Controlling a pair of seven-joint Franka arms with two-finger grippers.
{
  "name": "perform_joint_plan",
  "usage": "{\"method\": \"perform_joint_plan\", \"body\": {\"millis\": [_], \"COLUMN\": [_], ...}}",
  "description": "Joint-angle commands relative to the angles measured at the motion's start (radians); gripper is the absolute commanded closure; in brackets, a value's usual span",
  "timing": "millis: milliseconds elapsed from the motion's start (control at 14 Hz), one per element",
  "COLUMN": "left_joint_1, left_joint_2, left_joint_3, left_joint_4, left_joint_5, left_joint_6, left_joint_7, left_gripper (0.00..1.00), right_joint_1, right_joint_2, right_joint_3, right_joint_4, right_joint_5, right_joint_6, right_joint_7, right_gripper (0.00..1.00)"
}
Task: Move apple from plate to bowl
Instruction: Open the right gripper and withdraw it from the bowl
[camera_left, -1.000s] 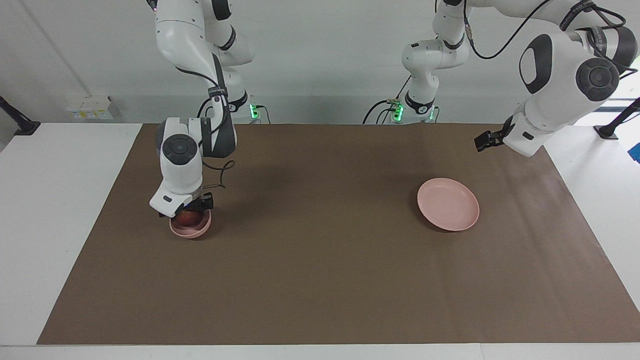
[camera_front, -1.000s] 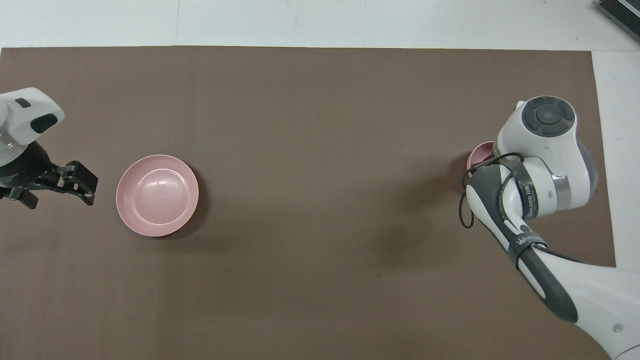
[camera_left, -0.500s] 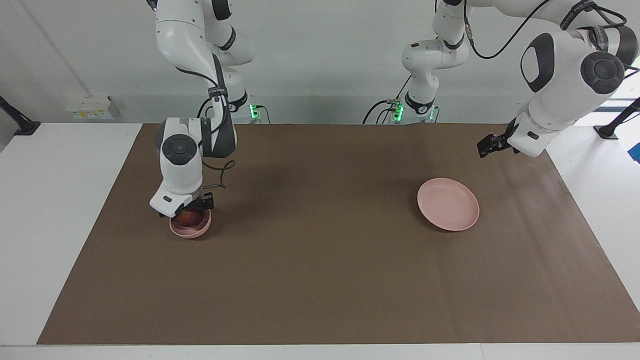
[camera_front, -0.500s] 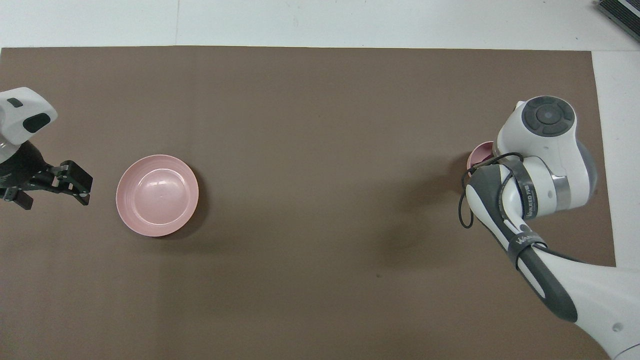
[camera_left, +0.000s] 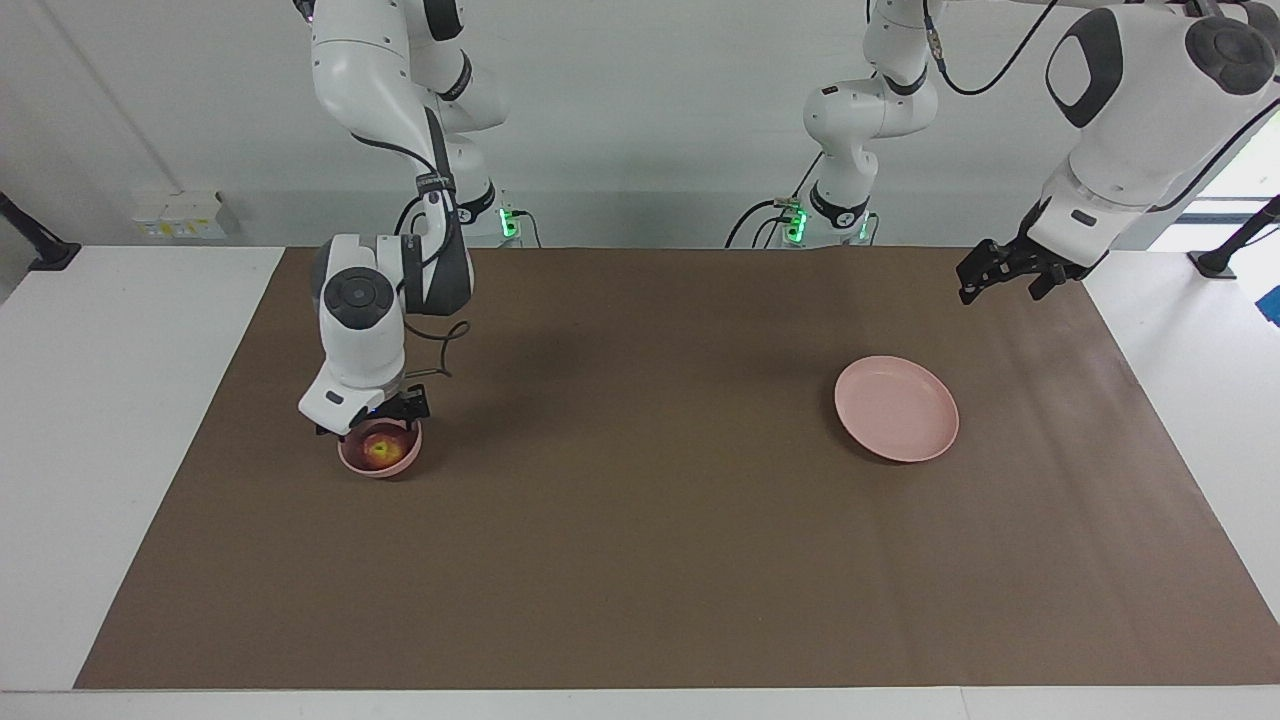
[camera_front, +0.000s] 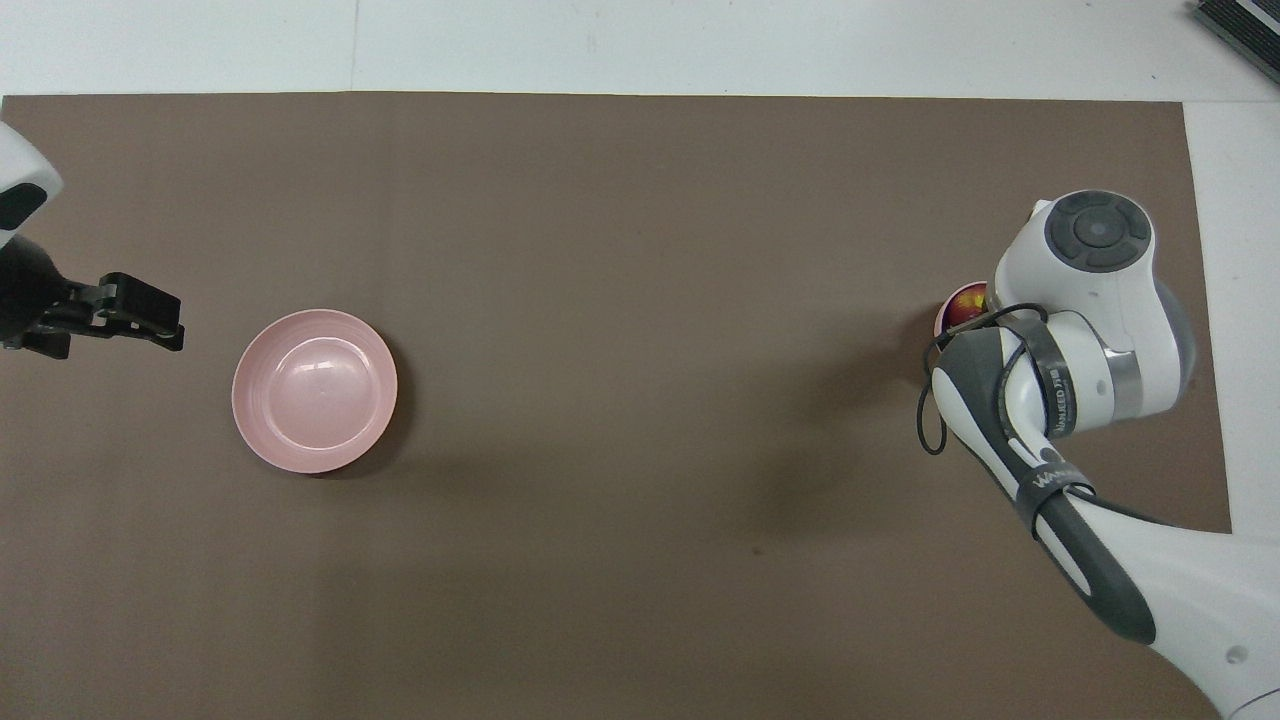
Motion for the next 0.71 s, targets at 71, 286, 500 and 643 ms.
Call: {"method": "perform_joint_plan", "body": {"millis": [71,286,500,643], "left_joint_1": [-0.014,-0.008,-0.017,-0.011], "left_joint_2": [-0.08,-0.087,-0.074,-0.073], "left_joint_3": [0.013,0.018,0.018,0.019], "left_joint_4": [-0.104,-0.106,-0.077,-0.075], "left_joint_5": [-0.027,-0.055,-0.054,-0.054], "left_joint_6": [0.069,0.095,0.088,0.082], "left_joint_7": [0.017,0.015,0.012,0.011], "left_gripper": [0.0,0.0,0.0,0.0], "right_joint_1": [-0.007,-0.006,-0.007,-0.015], "right_joint_2": [-0.051,-0.126,-0.199,-0.255], "right_joint_3": [0.005,0.005,0.005,0.004], "right_joint_4": [0.009,0.009,0.011,0.018], "right_joint_5": [0.028,0.06,0.145,0.198], "right_joint_6": [-0.009,-0.061,-0.118,-0.169], "right_joint_7": [0.009,0.046,0.061,0.099], "right_gripper": [0.0,0.0,0.0,0.0]}}
